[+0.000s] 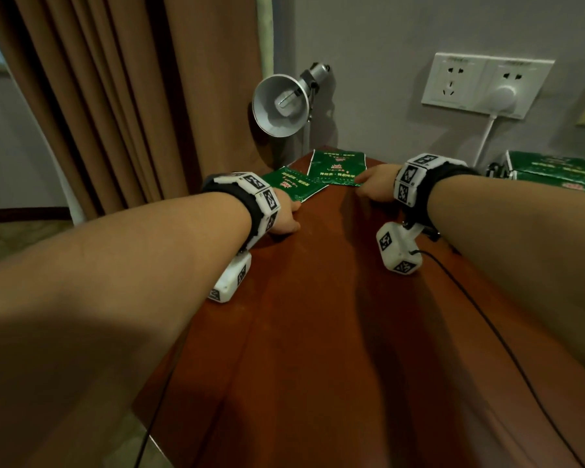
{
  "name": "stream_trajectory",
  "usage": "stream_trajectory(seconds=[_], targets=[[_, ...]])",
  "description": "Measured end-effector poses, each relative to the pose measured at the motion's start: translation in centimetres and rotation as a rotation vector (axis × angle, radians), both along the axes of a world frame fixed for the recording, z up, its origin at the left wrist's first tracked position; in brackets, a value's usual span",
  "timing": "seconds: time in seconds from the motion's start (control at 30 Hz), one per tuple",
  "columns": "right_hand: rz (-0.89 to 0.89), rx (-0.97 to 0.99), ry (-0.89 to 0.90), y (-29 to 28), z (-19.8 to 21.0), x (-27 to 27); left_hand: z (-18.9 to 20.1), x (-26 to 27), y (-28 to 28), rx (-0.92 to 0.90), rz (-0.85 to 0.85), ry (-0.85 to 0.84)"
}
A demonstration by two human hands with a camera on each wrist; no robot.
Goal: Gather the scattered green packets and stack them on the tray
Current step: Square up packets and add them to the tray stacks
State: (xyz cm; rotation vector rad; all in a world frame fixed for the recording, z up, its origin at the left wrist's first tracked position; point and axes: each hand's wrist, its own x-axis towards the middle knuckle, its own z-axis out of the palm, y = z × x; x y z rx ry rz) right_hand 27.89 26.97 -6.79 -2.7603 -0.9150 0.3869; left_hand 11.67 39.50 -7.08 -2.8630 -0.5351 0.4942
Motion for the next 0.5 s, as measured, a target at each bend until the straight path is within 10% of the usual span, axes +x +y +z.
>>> stream_trajectory(seconds=[0.5], targets=[[0.042,-0.149,-0.083,-0.1,0.9,-1.8,0.4,0.1,0.0,0.057,-0.022,0.048]])
